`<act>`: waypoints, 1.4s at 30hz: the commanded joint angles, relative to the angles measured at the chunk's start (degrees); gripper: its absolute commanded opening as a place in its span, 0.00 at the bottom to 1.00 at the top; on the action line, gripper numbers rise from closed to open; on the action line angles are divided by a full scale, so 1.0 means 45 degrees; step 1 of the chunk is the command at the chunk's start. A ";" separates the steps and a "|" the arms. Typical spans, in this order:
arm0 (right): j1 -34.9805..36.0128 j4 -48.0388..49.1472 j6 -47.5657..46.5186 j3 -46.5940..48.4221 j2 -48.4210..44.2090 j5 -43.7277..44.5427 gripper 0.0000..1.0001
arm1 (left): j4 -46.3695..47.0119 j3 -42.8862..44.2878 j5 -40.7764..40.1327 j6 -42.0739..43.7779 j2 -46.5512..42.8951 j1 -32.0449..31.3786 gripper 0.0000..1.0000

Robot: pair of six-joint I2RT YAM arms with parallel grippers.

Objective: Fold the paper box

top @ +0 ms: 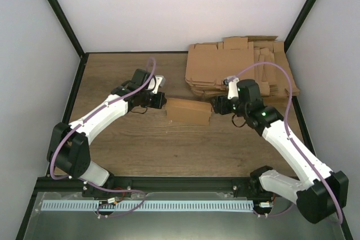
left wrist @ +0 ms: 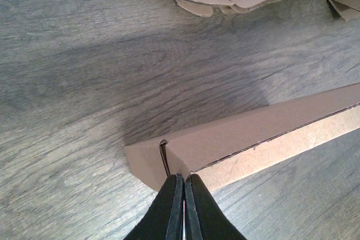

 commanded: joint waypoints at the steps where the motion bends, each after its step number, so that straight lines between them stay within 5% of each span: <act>1: 0.0001 0.0311 0.0554 -0.0785 -0.1168 0.1315 0.69 | -0.0385 -0.0055 0.0002 0.0142 -0.0042 -0.0069 0.04; 24: 0.0027 -0.0142 -0.0211 -0.1476 -0.0516 0.1477 0.72 | -0.0445 -0.0094 0.0060 0.0230 -0.0224 -0.0089 0.04; 32: 0.0011 0.0020 -0.0534 -0.1643 -0.0545 0.0752 0.55 | -0.0489 -0.0110 0.0061 0.0230 -0.0211 -0.0089 0.04; 42: 0.0021 0.0369 -0.1184 -0.0973 0.0688 -0.0166 0.59 | -0.0507 -0.0111 0.0042 0.0289 -0.0224 -0.0089 0.04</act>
